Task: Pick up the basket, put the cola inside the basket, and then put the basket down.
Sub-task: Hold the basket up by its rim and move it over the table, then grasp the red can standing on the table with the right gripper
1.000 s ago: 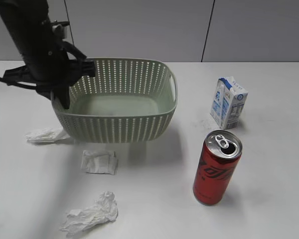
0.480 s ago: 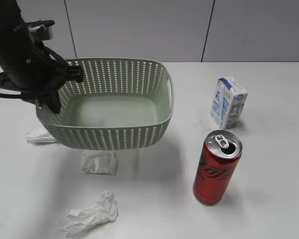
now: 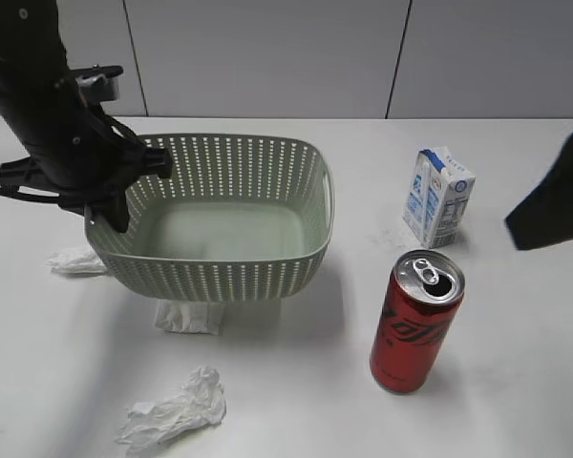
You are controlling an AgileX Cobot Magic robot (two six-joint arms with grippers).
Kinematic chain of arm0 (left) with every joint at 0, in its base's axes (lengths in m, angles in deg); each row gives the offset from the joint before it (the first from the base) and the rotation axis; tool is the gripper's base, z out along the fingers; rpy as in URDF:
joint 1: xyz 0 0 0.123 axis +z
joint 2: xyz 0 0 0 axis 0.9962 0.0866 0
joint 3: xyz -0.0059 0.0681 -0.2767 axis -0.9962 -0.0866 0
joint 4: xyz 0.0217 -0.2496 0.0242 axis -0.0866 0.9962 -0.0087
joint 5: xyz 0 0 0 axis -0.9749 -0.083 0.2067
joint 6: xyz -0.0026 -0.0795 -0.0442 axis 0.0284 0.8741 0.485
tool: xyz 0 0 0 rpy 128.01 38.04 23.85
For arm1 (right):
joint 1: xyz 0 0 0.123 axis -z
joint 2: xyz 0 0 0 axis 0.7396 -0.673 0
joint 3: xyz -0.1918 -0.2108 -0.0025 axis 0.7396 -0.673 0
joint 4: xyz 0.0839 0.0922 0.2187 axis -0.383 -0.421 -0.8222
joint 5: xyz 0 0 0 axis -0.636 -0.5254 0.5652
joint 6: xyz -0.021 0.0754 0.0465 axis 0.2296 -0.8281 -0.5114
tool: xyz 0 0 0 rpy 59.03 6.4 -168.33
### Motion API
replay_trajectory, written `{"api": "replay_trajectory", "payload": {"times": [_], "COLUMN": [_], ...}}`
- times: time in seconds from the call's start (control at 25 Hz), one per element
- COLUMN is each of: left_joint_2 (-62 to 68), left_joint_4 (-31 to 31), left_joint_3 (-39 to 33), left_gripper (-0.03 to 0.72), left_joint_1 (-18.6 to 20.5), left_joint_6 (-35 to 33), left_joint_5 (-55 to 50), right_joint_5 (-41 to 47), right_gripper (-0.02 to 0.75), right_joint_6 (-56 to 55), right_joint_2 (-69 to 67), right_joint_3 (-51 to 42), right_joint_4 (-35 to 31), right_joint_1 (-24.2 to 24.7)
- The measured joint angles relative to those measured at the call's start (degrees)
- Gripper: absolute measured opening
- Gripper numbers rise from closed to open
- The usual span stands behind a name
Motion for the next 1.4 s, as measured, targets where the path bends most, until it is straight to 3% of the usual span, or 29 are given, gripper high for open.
{"api": "replay_trajectory", "payload": {"times": [0.12,0.28,1.04,1.4], "left_joint_2": [0.0,0.0,0.0,0.0], "left_joint_4": [0.0,0.0,0.17,0.33], "left_joint_3": [0.0,0.0,0.0,0.0], "left_gripper": [0.002,0.002,0.001,0.001], "left_joint_1": [0.1,0.1,0.1,0.1], "left_joint_6": [-0.06,-0.12,-0.12,-0.12], "left_joint_5": [0.29,0.36,-0.19,-0.23], "right_joint_5": [-2.78,-6.8,-11.53,-11.32], "right_gripper": [0.582,0.631,0.64,0.505], "right_joint_6": [-7.35,-14.85,-19.59,-19.97], "right_joint_2": [-5.81,-12.69,-22.25,-24.3], "right_joint_3": [0.22,0.44,0.5,0.5], "right_joint_4": [4.14,9.79,13.34,13.29], "right_joint_1": [-7.64,-12.64,-12.93,-12.93]}}
